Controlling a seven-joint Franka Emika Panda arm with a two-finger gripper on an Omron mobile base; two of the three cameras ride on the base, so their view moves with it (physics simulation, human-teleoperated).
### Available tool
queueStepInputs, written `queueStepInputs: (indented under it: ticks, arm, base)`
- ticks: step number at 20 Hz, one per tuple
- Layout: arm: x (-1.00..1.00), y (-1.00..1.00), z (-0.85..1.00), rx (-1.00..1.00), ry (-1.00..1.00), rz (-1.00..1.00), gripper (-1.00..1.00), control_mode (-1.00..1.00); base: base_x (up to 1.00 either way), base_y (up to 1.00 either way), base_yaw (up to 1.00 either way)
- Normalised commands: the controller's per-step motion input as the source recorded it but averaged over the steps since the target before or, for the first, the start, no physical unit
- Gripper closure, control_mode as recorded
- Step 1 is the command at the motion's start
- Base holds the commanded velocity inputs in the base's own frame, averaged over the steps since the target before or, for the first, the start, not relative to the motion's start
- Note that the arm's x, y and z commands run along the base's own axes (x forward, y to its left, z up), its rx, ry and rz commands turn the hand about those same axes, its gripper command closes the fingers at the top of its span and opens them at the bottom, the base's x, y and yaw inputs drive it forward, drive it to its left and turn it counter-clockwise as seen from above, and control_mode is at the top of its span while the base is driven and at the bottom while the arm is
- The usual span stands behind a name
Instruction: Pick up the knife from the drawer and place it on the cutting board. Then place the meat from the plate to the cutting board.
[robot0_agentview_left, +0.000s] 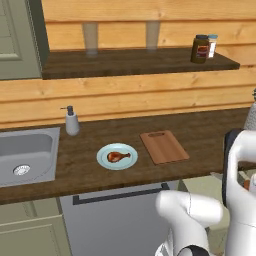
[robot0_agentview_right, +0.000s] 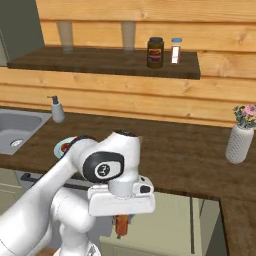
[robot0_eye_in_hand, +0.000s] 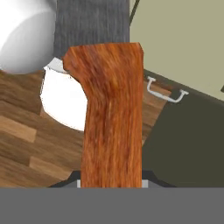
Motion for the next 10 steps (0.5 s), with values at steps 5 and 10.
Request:
queueStepInputs:
  ticks: [5, 10]
  arm:
    - [0.99, 0.45, 0.44, 0.06, 0.0, 0.02, 1.0, -1.0]
    - [1.0, 0.02, 0.02, 0.04, 0.01, 0.0, 1.0, -1.0]
  base:
    - [0.0, 0.0, 0.0]
    - [0.0, 0.0, 0.0]
